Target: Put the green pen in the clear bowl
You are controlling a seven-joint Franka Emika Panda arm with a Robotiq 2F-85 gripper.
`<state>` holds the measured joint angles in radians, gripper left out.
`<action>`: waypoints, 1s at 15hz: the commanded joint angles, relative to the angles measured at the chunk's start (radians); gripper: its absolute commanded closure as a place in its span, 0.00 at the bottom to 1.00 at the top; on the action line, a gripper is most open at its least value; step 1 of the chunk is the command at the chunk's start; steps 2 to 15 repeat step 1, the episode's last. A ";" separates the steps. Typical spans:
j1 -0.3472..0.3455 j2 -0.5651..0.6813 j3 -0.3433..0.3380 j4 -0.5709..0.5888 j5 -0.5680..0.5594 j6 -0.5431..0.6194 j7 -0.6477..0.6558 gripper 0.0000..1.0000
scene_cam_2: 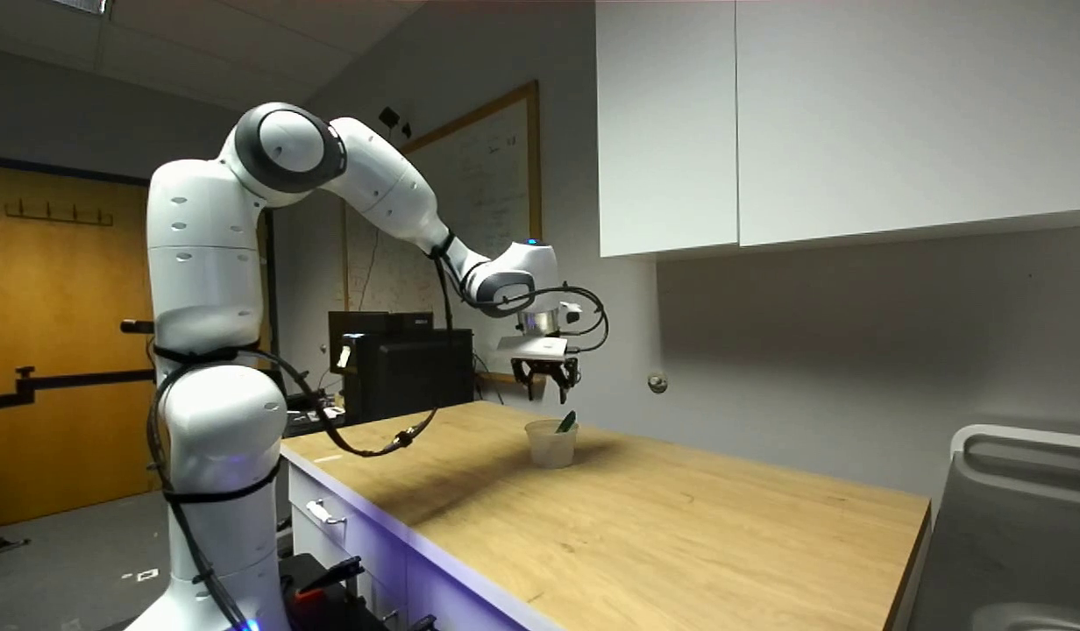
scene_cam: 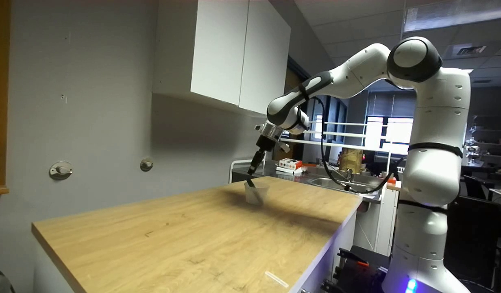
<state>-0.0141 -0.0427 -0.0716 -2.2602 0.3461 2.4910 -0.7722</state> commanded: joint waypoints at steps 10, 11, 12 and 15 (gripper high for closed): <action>-0.005 -0.014 0.004 -0.002 -0.029 -0.010 0.008 0.00; -0.005 -0.014 0.004 -0.002 -0.029 -0.010 0.008 0.00; -0.005 -0.014 0.004 -0.002 -0.029 -0.010 0.008 0.00; -0.005 -0.014 0.004 -0.002 -0.029 -0.010 0.008 0.00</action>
